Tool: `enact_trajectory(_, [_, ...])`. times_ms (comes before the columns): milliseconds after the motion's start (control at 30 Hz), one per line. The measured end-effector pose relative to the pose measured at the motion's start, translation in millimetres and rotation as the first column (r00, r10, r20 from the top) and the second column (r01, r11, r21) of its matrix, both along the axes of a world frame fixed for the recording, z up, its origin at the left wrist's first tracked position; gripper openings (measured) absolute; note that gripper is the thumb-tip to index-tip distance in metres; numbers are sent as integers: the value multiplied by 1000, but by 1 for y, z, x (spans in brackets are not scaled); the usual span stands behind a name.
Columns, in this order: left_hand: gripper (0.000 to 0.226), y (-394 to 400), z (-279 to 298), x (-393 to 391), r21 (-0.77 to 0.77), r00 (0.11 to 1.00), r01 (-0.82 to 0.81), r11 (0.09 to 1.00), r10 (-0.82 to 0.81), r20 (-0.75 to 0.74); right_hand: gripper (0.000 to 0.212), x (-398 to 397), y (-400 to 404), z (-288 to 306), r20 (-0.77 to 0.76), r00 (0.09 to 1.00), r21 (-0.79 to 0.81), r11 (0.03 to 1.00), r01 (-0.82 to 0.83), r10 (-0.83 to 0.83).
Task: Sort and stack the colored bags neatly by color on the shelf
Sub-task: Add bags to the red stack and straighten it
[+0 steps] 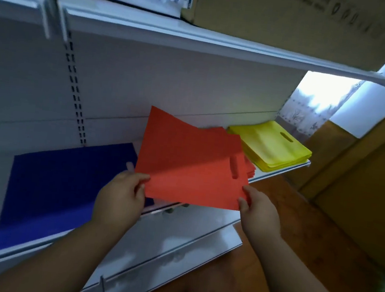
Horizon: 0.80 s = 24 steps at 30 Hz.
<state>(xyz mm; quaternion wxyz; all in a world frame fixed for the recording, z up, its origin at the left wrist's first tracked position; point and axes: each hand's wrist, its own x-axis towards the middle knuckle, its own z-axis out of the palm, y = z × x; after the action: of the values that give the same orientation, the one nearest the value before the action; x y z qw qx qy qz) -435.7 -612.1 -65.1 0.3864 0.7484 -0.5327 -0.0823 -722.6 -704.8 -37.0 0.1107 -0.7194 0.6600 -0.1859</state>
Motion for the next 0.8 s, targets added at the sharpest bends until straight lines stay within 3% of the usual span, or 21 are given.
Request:
enact_trajectory(233, [32, -73, -2, -46, -46, 971, -199, 979, 203, 126, 40, -28, -115, 0, -23, 989, -57, 988, -146, 145])
enact_trajectory(400, [27, -111, -17, -93, -19, 918, -351, 936, 348, 190, 38, -52, -195, -4, -158, 949, 25, 962, -271, 271])
enact_trajectory(633, [18, -141, -31, -115, 128, 854, -425, 896, 350, 384, 29, -51, -249, -22, -259, 864, 129, 902, -413, 432])
enact_trajectory(800, [9, -148, -38, -121, 226, 838, -445, 866, 315, 445, 21, -49, -261, -27, -355, 825, 146, 897, -417, 441])
